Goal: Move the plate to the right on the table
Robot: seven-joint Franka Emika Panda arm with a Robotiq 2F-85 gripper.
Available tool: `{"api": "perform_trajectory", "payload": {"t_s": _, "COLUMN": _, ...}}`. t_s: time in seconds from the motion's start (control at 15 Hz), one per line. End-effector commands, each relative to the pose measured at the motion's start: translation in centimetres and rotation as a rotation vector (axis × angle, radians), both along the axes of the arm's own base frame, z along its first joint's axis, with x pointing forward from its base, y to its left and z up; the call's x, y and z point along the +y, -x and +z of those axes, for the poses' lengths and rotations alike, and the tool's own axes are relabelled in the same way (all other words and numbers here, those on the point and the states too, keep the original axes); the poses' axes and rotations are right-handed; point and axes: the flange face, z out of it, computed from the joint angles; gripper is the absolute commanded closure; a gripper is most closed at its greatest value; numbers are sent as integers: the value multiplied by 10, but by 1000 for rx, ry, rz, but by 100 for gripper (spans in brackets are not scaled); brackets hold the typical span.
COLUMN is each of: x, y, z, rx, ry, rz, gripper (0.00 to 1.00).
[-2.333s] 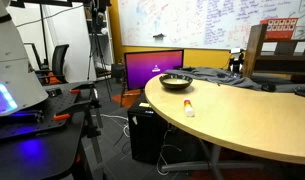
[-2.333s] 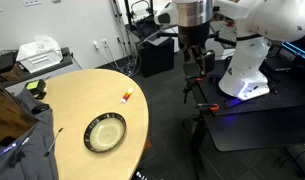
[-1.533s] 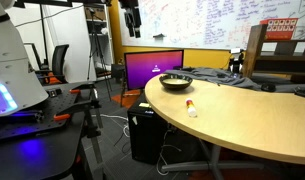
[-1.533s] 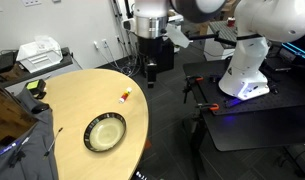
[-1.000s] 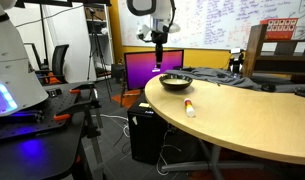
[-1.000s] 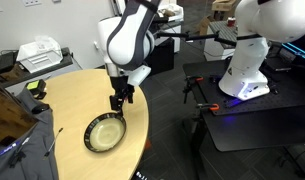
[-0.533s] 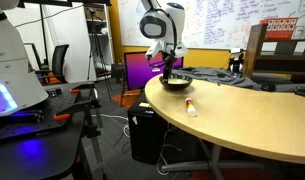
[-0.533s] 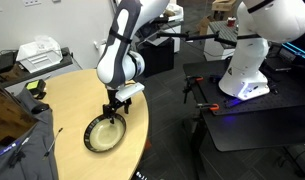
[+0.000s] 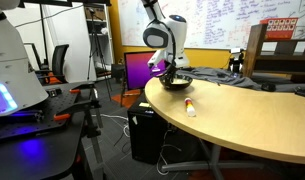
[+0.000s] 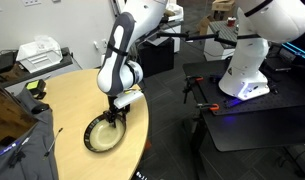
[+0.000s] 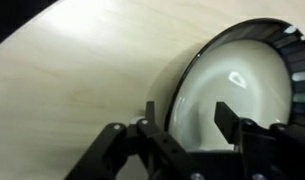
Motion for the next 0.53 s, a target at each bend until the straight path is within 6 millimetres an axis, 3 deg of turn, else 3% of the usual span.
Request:
{"api": "perform_trajectory", "payload": {"t_s": 0.0, "x": 1, "y": -10, "z": -5, "rx": -11, "ry": 5, "rz": -45, "gripper": 64}}
{"api": "perform_trajectory", "payload": {"t_s": 0.27, "x": 3, "y": -12, "z": -9, "rx": -4, "ry": 19, "rz": -41, "gripper": 95}}
{"api": "perform_trajectory", "payload": {"t_s": 0.4, "x": 3, "y": -15, "z": -6, "rx": -11, "ry": 26, "rz": -44, "gripper": 100}}
{"api": "perform_trajectory", "payload": {"t_s": 0.47, "x": 3, "y": -17, "z": -3, "rx": -19, "ry": 26, "rz": -48, "gripper": 97}}
